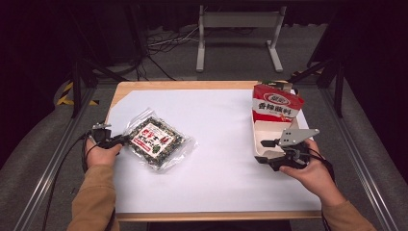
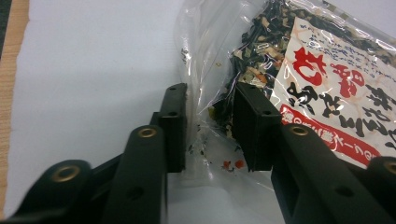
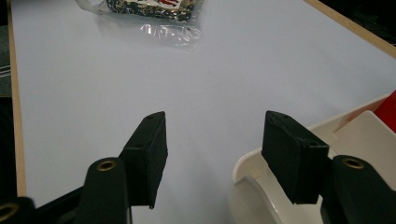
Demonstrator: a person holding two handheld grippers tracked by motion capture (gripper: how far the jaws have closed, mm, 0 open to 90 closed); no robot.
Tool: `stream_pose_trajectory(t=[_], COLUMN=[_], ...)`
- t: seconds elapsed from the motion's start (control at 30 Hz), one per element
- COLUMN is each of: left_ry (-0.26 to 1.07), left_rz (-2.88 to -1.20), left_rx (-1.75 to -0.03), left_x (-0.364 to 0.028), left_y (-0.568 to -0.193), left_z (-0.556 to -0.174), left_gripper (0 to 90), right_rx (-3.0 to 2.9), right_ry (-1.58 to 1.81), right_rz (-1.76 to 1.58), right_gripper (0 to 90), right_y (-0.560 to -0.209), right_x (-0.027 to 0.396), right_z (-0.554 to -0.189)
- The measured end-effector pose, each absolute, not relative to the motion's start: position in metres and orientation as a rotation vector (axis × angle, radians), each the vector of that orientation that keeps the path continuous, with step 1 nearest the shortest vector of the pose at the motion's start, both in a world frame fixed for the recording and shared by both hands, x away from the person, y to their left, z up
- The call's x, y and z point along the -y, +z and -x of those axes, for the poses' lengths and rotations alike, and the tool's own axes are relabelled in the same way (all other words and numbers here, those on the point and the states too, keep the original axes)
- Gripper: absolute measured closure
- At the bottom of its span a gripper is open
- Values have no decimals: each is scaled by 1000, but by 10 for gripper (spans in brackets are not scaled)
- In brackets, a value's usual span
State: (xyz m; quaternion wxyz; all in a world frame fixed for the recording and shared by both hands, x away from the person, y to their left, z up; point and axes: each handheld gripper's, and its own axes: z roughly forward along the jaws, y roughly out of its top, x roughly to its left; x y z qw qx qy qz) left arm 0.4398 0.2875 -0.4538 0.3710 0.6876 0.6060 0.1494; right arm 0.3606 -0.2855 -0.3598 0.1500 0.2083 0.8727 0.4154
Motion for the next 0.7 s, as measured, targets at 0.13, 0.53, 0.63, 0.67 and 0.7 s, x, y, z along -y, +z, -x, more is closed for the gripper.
stream_pose_trajectory(t=[0.13,0.53,0.63,0.67,0.7], left_ry=[375,371,388,398,424], left_rz=[-1758,-1757,-1745,-1738,-1734], left_rx=[-1563,-1541,-1520,-1503,-1487], left_x=[-286,-286,-287,-286,-286], left_y=[-452,-441,-436,-432,-427], left_z=[-439,-436,-434,-432,-429], left_gripper=[741,838,849,852,856], right_rx=[-2506,-2500,-2498,-2496,-2494], right_ry=[1195,1194,1193,1194,1195], right_rz=[-598,-606,-604,-604,-605], right_gripper=[401,406,407,408,408], right_y=[-359,-360,-359,-359,-359], right_x=[286,288,288,288,288], right_z=[-360,-360,-360,-360,-360])
